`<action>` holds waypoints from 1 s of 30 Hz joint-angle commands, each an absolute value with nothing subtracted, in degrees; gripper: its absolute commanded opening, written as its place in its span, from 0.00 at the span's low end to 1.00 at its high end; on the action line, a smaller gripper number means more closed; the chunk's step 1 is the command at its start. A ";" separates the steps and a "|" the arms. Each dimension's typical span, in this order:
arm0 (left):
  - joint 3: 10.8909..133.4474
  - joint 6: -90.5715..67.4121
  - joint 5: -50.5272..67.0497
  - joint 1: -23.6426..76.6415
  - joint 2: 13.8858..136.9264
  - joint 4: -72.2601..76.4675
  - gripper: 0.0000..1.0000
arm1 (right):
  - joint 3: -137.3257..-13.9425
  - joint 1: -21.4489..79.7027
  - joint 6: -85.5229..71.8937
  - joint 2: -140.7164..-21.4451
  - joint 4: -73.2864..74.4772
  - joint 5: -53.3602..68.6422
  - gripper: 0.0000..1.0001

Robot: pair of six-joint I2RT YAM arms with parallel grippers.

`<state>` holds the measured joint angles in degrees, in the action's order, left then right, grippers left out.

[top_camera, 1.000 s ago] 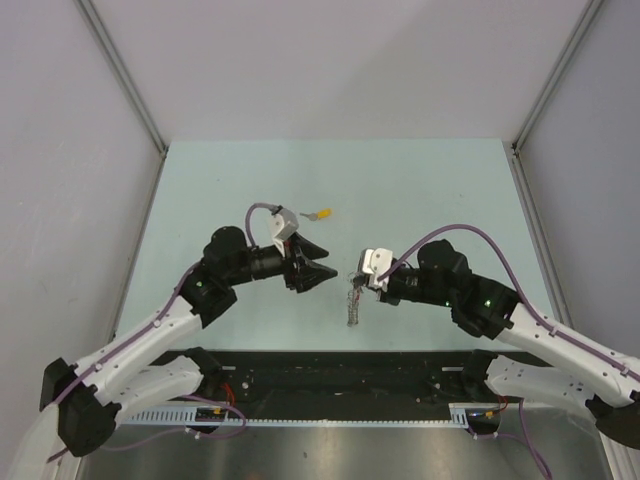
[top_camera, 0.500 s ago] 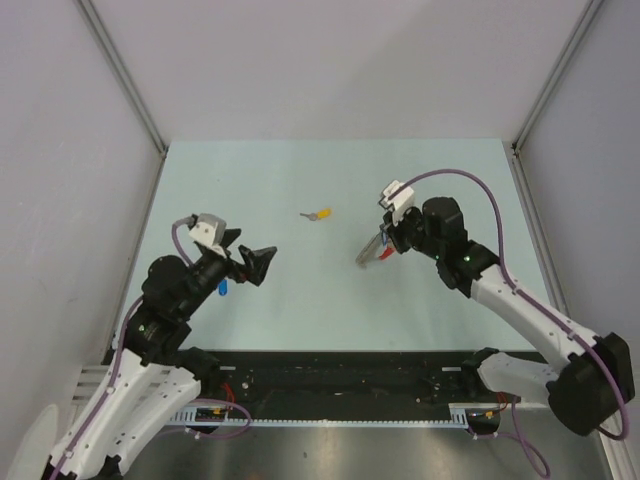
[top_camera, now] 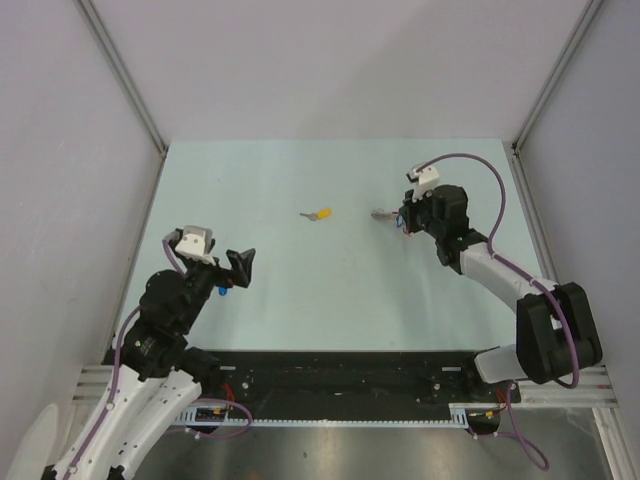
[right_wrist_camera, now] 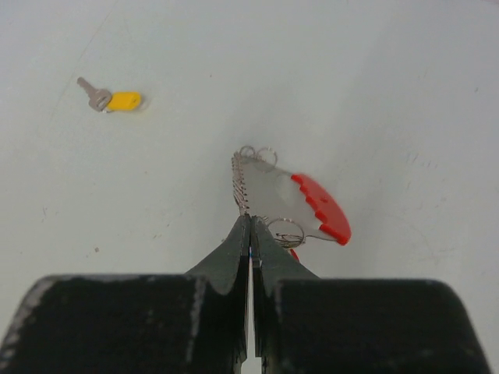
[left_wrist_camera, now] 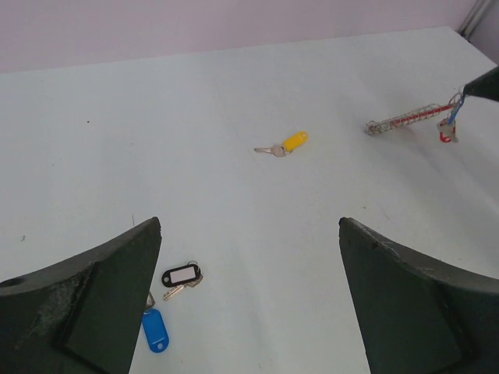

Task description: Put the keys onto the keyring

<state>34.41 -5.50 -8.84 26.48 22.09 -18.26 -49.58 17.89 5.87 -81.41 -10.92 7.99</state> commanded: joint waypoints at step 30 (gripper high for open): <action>31.64 -13.98 -25.93 25.58 -4.04 -22.32 1.00 | -30.76 17.14 -9.58 -8.88 16.34 -9.66 1.00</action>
